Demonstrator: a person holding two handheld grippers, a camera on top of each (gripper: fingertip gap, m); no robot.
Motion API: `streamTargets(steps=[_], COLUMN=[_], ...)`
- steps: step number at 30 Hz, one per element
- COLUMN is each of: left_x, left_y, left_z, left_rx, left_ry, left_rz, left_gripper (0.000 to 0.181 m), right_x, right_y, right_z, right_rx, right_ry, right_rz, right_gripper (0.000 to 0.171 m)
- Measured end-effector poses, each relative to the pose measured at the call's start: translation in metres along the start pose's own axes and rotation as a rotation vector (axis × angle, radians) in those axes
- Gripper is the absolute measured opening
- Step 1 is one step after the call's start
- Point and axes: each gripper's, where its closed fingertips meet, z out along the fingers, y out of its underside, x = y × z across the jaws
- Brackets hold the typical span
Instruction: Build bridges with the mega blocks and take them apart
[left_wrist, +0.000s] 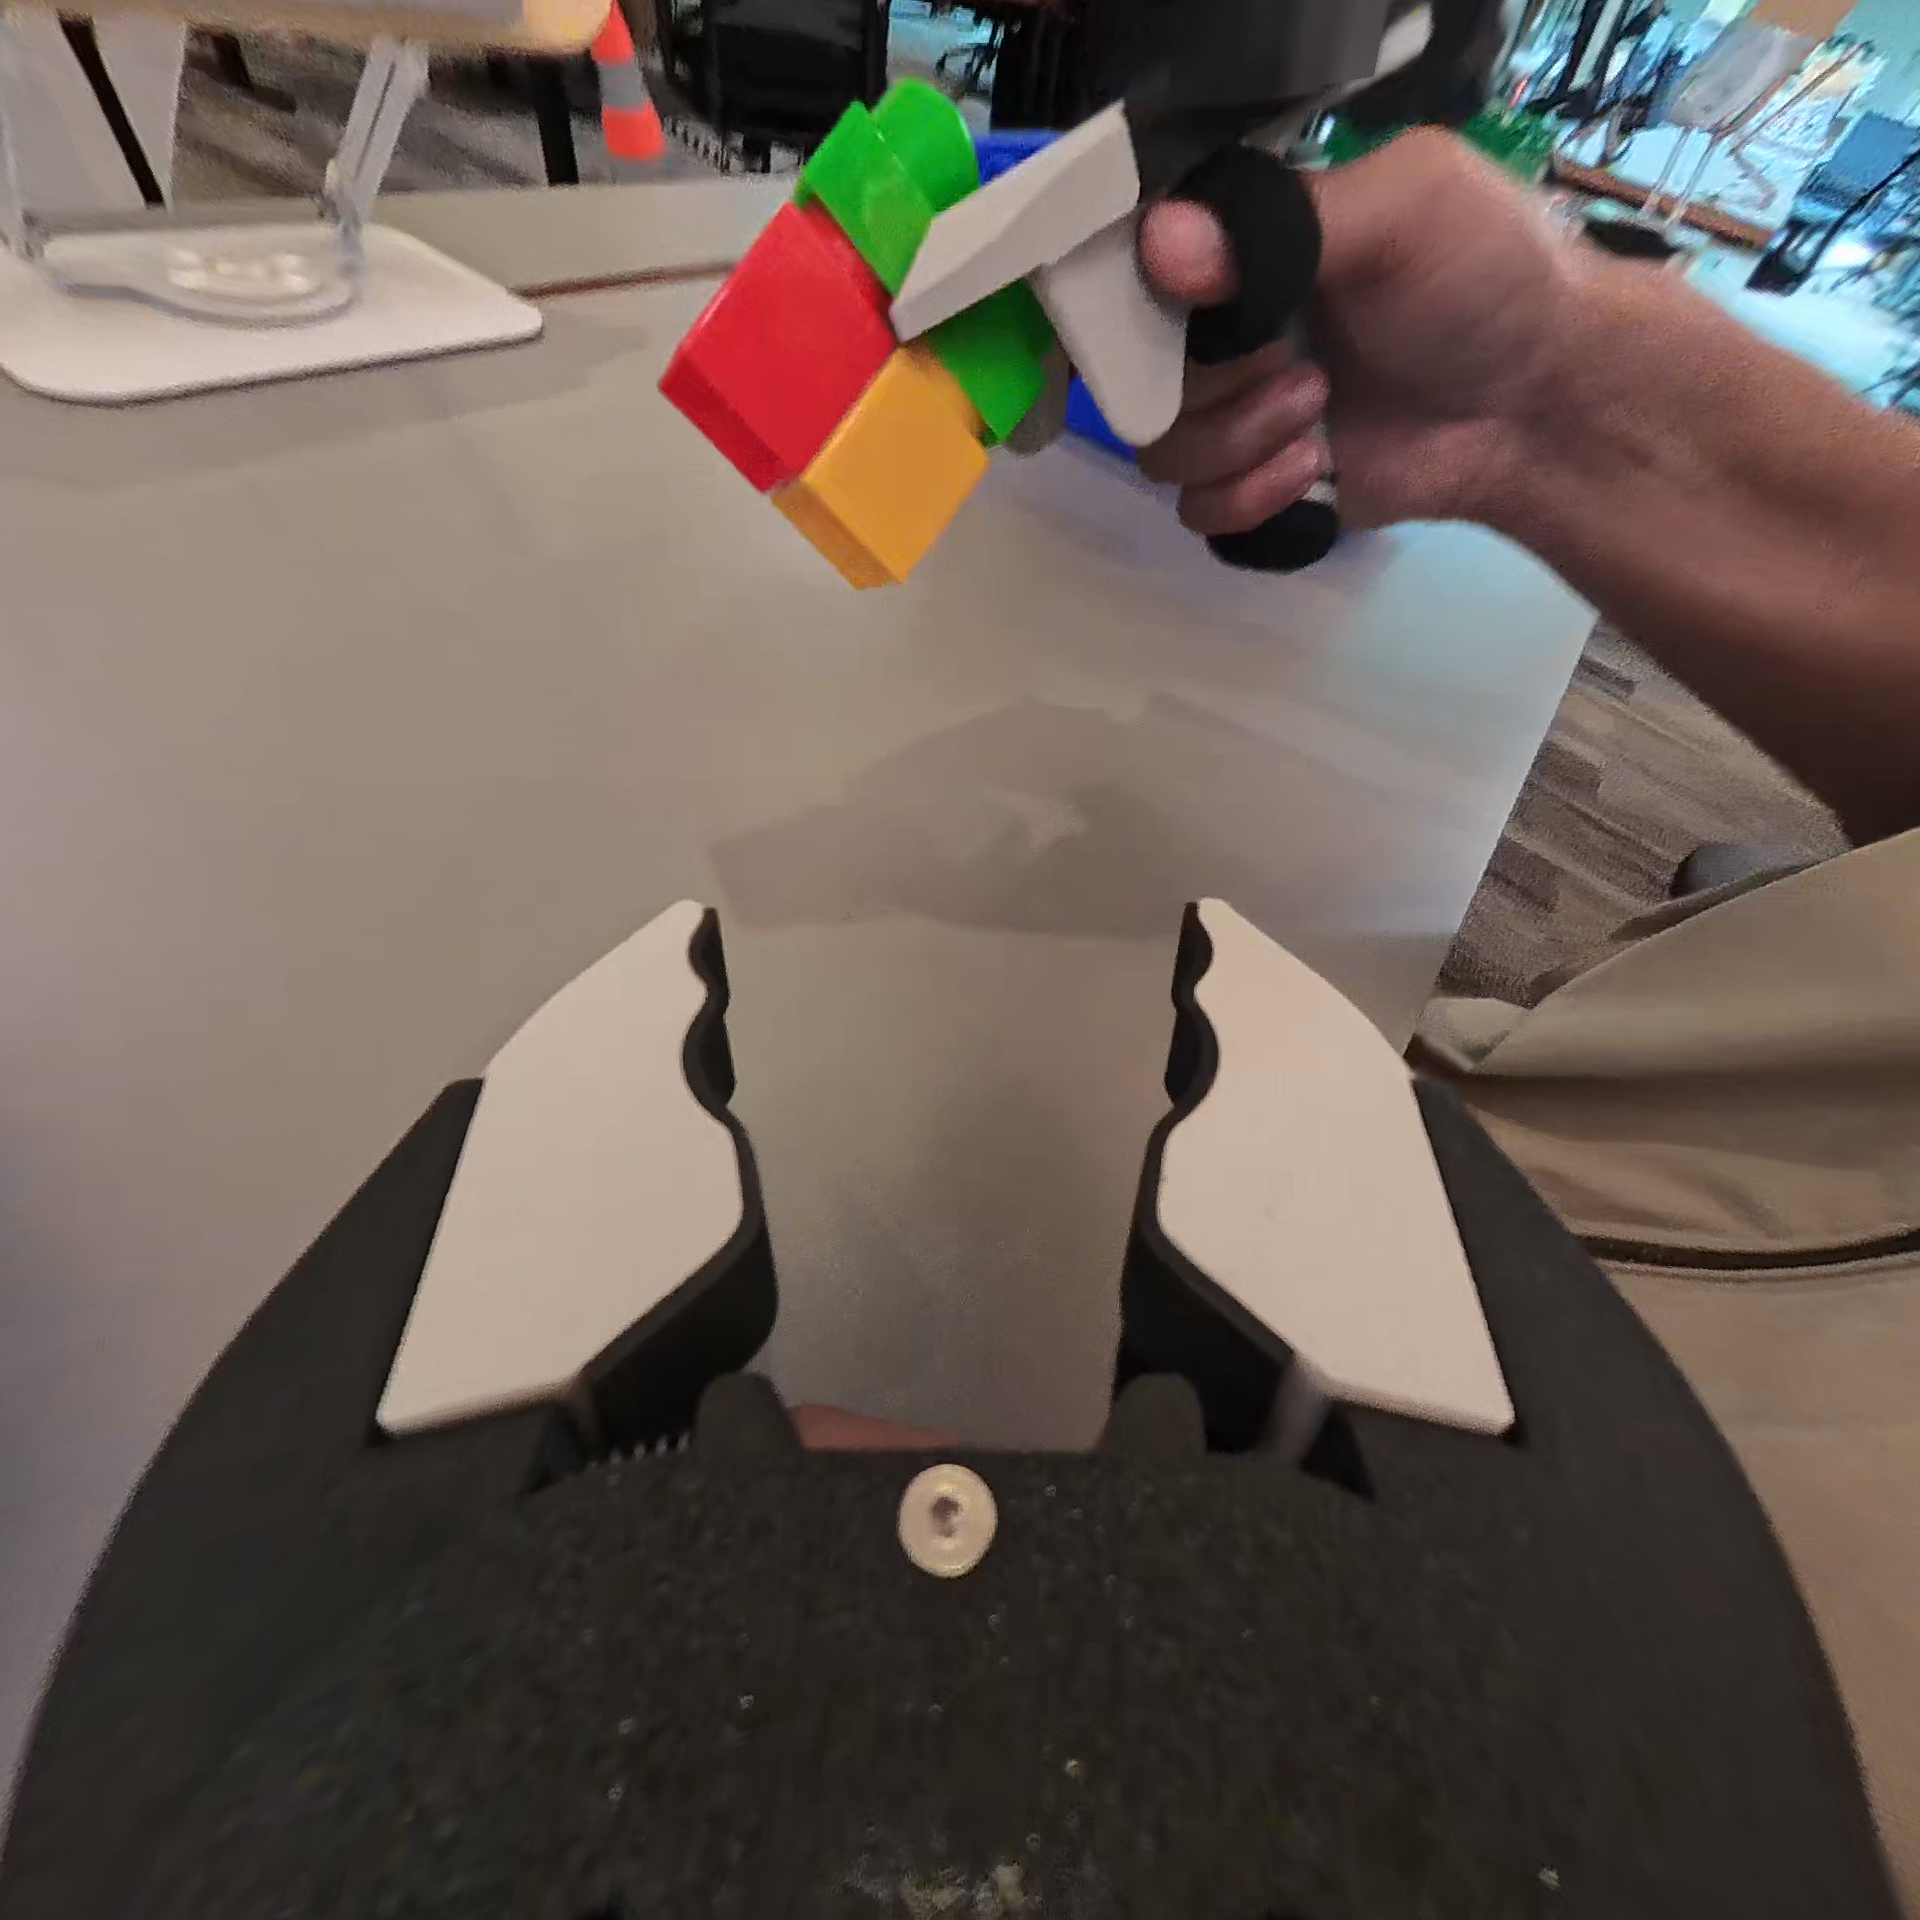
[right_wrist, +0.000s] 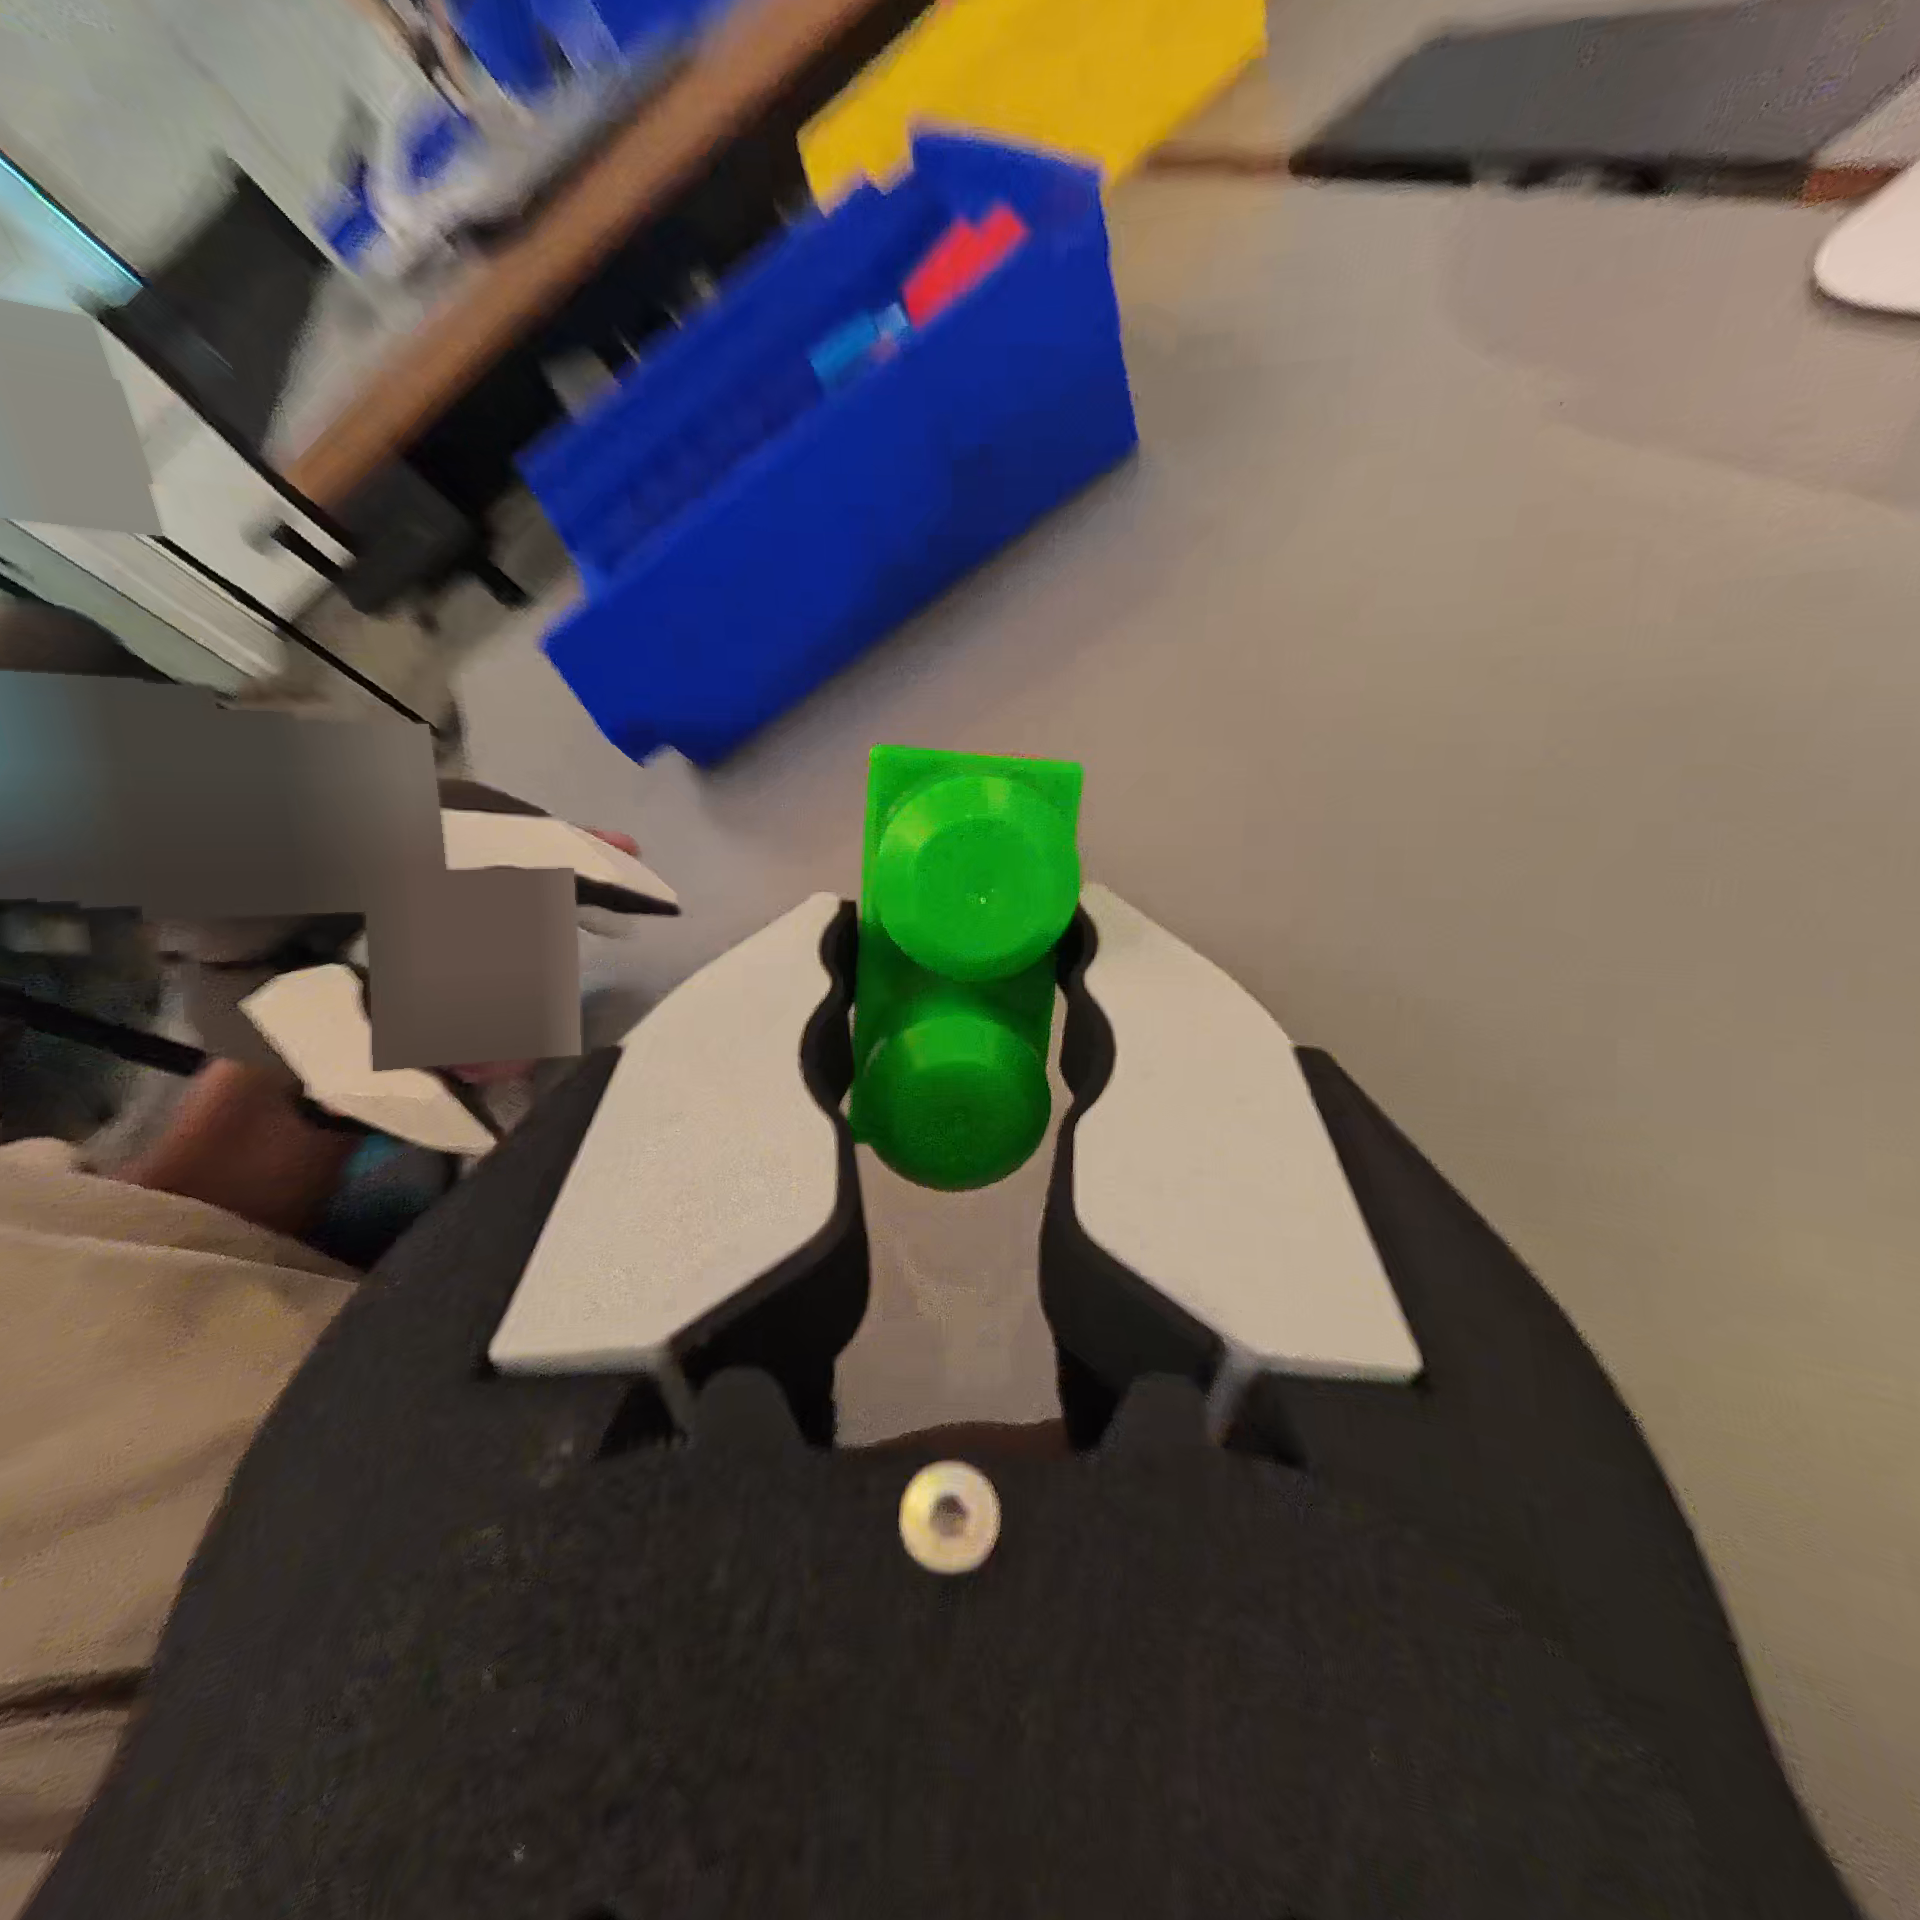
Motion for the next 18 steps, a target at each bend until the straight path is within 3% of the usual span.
streamTargets(steps=[5, 9, 13, 16, 18], left_x=[0.006, 0.006, 0.002, 0.004, 0.012], left_y=[-0.042, -0.07, -0.081, -0.086, -0.092], left_z=[-0.006, -0.004, 0.013, 0.028, 0.035], left_rx=[0.153, 0.233, 0.198, 0.167, 0.177], left_ry=[0.06, 0.135, 0.132, 0.135, 0.156], left_rz=[0.041, 0.05, 0.13, 0.217, 0.3], left_gripper=[0.067, 0.056, 0.054, 0.035, 0.005], right_x=[-0.02, -0.019, -0.018, -0.018, -0.018], right_y=[-0.023, -0.027, -0.026, -0.022, -0.021], right_z=[-0.037, -0.057, -0.072, -0.079, -0.083], right_rx=[0.244, 0.366, 0.464, 0.485, 0.493], right_ry=[-0.287, -0.391, -0.436, -0.459, -0.471], right_rz=[0.026, 0.053, 0.057, 0.057, 0.066], right_gripper=[0.037, 0.037, 0.037, 0.037, 0.037])
